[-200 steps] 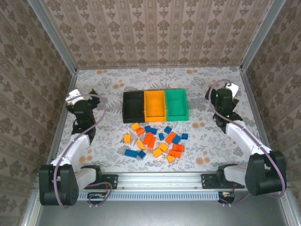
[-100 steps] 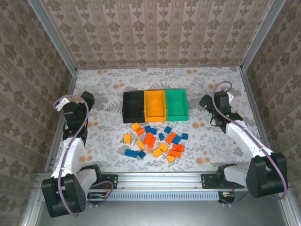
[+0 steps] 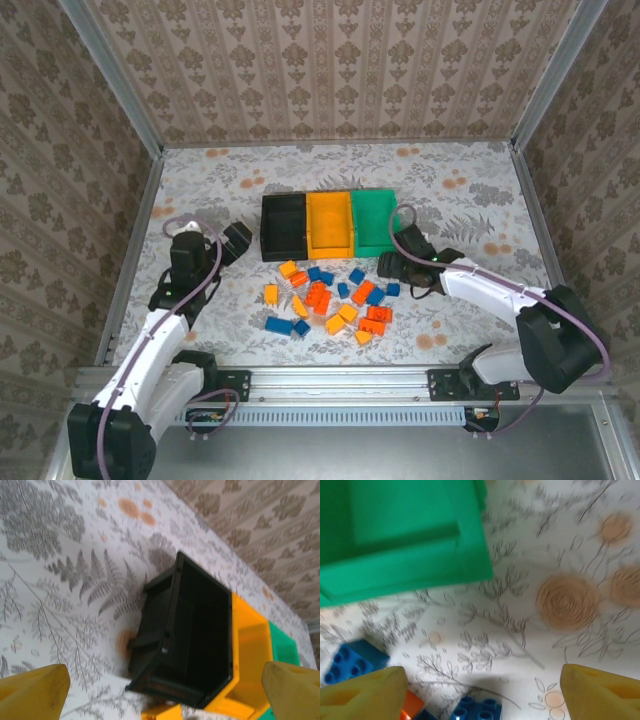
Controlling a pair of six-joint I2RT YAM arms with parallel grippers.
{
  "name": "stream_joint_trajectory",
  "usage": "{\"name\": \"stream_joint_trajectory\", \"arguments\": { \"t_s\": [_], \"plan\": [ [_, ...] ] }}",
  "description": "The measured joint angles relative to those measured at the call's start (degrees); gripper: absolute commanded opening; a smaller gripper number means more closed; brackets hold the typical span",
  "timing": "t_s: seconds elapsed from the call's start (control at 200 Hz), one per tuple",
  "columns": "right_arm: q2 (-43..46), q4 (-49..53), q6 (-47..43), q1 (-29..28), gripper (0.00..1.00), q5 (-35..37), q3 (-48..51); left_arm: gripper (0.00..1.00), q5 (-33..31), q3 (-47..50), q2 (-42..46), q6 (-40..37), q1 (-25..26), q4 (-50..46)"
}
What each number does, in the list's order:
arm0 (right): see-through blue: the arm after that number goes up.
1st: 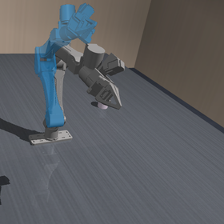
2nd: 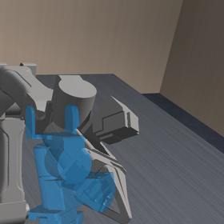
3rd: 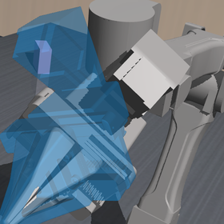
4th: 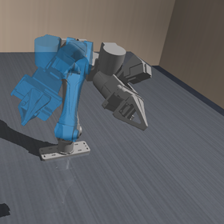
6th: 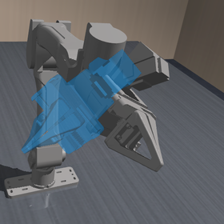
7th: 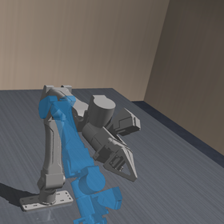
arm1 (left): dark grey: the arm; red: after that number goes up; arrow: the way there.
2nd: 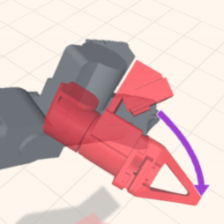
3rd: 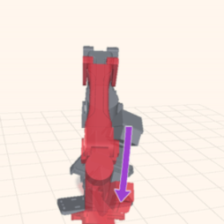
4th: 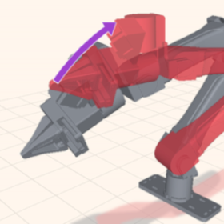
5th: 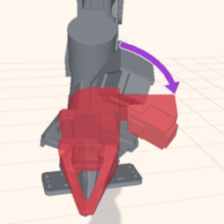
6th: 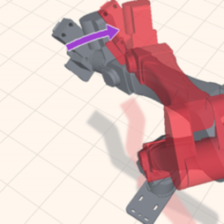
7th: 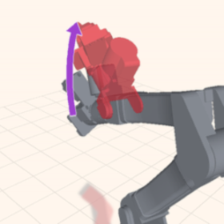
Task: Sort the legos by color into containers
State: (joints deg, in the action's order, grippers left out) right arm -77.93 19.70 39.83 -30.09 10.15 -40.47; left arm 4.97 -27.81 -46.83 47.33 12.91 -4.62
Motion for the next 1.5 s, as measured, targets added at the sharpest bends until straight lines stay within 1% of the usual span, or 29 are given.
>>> {"name": "stream_joint_trajectory", "arguments": {
  "t_s": [0.165,0.335,0.49,0.64,0.76,0.905,1.065,1.205,1.35,1.44,1.5],
  "plan": [
    [-1.1,0.0,3.8,-2.1,0.63,1.5,0.9,1.00,0.2,2.4,0.1,0.0,1.6,-0.2],
    [-1.2,0.0,5.5,-2.6,0.63,2.1,1.2,1.00,0.3,3.4,0.1,0.0,1.7,-0.2],
    [-3.4,-0.1,5.9,-4.3,0.62,1.8,1.9,1.00,0.4,3.5,0.0,0.0,1.7,-0.2],
    [-4.6,-1.2,6.9,-5.0,0.56,1.6,2.4,1.00,0.4,3.5,-0.4,0.0,1.7,-0.1],
    [-4.8,-1.8,7.3,-5.1,0.47,1.4,2.5,1.00,0.5,3.5,-0.9,0.0,1.7,-0.1],
    [-4.8,-1.7,7.3,-5.2,0.40,1.4,3.1,1.00,0.7,3.5,-1.4,0.0,1.9,-0.1],
    [-3.6,-1.2,7.3,-5.2,0.35,1.3,3.1,1.00,0.7,3.5,-1.9,0.0,2.4,-0.1],
    [0.8,0.7,6.8,-5.2,0.34,1.2,3.0,1.00,0.7,3.4,-2.6,0.0,2.9,-0.2],
    [3.2,4.2,4.3,-5.1,0.34,2.0,-2.3,1.00,0.7,2.8,-3.1,0.0,3.7,-1.0],
    [2.4,4.8,2.5,-4.5,0.35,2.8,-7.9,1.00,0.6,1.9,-3.1,0.0,4.5,-2.2],
    [0.4,4.6,1.3,-3.8,0.35,3.4,-12.3,1.00,0.5,1.2,-3.1,0.0,5.2,-3.1]
  ]
}}
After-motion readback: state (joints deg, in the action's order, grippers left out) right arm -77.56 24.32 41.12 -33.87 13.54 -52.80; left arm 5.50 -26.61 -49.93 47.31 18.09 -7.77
